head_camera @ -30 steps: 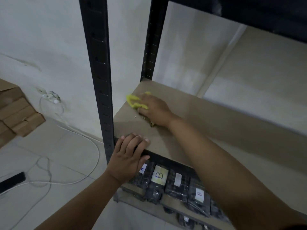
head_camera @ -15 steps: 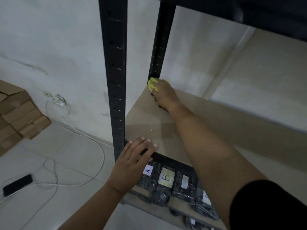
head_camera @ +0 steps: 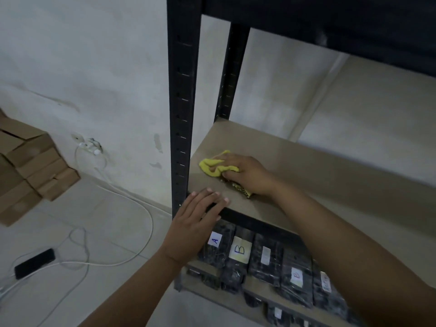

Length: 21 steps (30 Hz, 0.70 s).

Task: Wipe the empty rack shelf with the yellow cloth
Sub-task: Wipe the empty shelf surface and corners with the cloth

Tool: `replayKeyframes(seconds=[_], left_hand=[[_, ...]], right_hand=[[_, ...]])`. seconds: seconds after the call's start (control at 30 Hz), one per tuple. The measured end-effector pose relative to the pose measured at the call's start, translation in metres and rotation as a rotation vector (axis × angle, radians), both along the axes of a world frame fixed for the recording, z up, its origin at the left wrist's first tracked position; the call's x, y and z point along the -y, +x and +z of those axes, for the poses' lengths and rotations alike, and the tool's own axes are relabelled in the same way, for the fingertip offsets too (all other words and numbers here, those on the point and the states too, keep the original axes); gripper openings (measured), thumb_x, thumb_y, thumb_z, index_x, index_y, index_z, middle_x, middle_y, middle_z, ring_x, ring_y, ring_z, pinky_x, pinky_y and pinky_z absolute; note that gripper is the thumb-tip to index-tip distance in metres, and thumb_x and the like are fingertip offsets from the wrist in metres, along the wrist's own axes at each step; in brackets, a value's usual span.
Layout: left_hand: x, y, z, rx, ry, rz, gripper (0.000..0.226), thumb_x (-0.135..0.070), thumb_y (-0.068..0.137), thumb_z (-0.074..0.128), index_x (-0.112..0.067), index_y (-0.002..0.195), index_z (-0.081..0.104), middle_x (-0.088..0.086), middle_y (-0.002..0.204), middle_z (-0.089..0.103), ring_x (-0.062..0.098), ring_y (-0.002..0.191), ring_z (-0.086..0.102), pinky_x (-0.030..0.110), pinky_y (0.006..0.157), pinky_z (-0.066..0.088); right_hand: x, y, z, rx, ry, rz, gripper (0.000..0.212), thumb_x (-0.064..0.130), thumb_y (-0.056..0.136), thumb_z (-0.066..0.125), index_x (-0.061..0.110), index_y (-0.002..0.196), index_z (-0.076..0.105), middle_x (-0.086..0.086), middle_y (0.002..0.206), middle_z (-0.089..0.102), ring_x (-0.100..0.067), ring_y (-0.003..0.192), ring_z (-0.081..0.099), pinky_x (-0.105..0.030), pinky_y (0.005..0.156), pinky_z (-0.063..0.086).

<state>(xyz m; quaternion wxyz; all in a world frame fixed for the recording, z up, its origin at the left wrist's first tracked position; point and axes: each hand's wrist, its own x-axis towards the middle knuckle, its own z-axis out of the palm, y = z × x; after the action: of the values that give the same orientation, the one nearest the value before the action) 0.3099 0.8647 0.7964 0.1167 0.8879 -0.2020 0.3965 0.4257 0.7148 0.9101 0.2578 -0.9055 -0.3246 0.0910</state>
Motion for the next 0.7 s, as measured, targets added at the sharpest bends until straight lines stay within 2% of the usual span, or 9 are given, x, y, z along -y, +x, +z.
replayKeyframes(seconds=[0.1, 0.17, 0.23, 0.27, 0.33, 0.4, 0.47, 0.6, 0.7], left_hand=[[-0.019, -0.013, 0.023, 0.101, -0.172, 0.084, 0.041, -0.031, 0.097, 0.041, -0.019, 0.136, 0.037, 0.014, 0.133, 0.034, 0.02, 0.14, 0.021, 0.04, 0.118, 0.014], [-0.034, -0.007, 0.051, 0.155, -0.256, 0.098, 0.055, -0.033, 0.095, 0.047, -0.02, 0.144, 0.023, 0.018, 0.139, 0.024, 0.023, 0.144, 0.012, 0.044, 0.117, 0.02], [-0.046, 0.005, 0.082, 0.116, -0.243, 0.052, 0.07, -0.034, 0.094, 0.048, -0.018, 0.149, 0.007, 0.018, 0.147, 0.013, 0.028, 0.144, 0.012, 0.043, 0.113, 0.026], [-0.05, 0.011, 0.094, 0.088, -0.212, 0.029, 0.074, -0.035, 0.094, 0.048, -0.016, 0.149, 0.003, 0.016, 0.15, 0.009, 0.028, 0.143, 0.013, 0.041, 0.109, 0.03], [-0.055, 0.017, 0.106, 0.05, -0.172, -0.014, 0.078, -0.036, 0.093, 0.046, -0.014, 0.149, -0.003, 0.009, 0.156, 0.002, 0.023, 0.143, 0.013, 0.037, 0.102, 0.037], [-0.055, 0.018, 0.106, 0.015, -0.198, -0.048, 0.08, -0.036, 0.092, 0.044, -0.018, 0.148, -0.01, -0.003, 0.158, -0.012, 0.018, 0.142, 0.011, 0.031, 0.094, 0.042], [-0.051, 0.018, 0.103, -0.014, -0.236, -0.08, 0.08, -0.034, 0.093, 0.043, -0.022, 0.147, -0.015, -0.01, 0.155, -0.021, 0.018, 0.142, 0.012, 0.029, 0.095, 0.042], [-0.05, 0.022, 0.099, -0.084, -0.297, -0.161, 0.079, -0.032, 0.093, 0.04, -0.028, 0.145, -0.019, -0.016, 0.153, -0.026, 0.016, 0.142, 0.008, 0.029, 0.101, 0.037], [-0.048, 0.023, 0.102, -0.095, -0.414, -0.204, 0.08, -0.025, 0.09, 0.048, -0.027, 0.148, -0.008, -0.017, 0.154, -0.021, 0.004, 0.143, 0.003, 0.014, 0.095, 0.039]], right_hand=[[0.002, 0.002, 0.01, -0.066, 0.088, -0.154, 0.021, 0.018, 0.087, 0.059, 0.012, 0.106, 0.068, -0.008, 0.114, 0.066, -0.02, 0.104, 0.058, -0.032, 0.09, 0.042], [-0.012, 0.006, 0.016, 0.007, 0.12, -0.226, 0.018, 0.018, 0.088, 0.055, 0.009, 0.098, 0.068, -0.012, 0.106, 0.067, -0.027, 0.099, 0.059, -0.034, 0.081, 0.042], [-0.03, 0.01, 0.014, 0.1, 0.074, -0.238, 0.025, 0.02, 0.09, 0.052, 0.009, 0.111, 0.063, -0.013, 0.122, 0.06, -0.029, 0.112, 0.053, -0.029, 0.086, 0.037], [-0.039, 0.011, 0.009, 0.142, 0.014, -0.205, 0.033, 0.021, 0.092, 0.05, 0.01, 0.122, 0.057, -0.011, 0.133, 0.054, -0.029, 0.12, 0.047, -0.028, 0.094, 0.034], [-0.052, 0.01, -0.007, 0.204, -0.137, -0.14, 0.045, 0.028, 0.094, 0.045, 0.018, 0.138, 0.04, -0.006, 0.148, 0.037, -0.026, 0.134, 0.032, -0.035, 0.111, 0.023], [-0.055, 0.006, -0.015, 0.234, -0.186, -0.138, 0.049, 0.031, 0.096, 0.041, 0.024, 0.143, 0.032, -0.002, 0.152, 0.029, -0.023, 0.139, 0.024, -0.041, 0.116, 0.019], [-0.047, -0.009, -0.018, 0.237, -0.138, -0.109, 0.048, 0.031, 0.095, 0.043, 0.026, 0.142, 0.034, -0.002, 0.151, 0.032, -0.023, 0.138, 0.027, -0.039, 0.114, 0.022], [-0.015, -0.047, -0.02, 0.262, -0.044, 0.003, 0.042, 0.027, 0.092, 0.052, 0.026, 0.134, 0.047, 0.0, 0.145, 0.042, -0.019, 0.13, 0.038, -0.032, 0.107, 0.033], [0.009, -0.055, -0.008, 0.082, 0.044, -0.086, 0.03, 0.021, 0.089, 0.058, 0.022, 0.119, 0.062, 0.002, 0.134, 0.053, -0.015, 0.119, 0.049, -0.03, 0.103, 0.038]])
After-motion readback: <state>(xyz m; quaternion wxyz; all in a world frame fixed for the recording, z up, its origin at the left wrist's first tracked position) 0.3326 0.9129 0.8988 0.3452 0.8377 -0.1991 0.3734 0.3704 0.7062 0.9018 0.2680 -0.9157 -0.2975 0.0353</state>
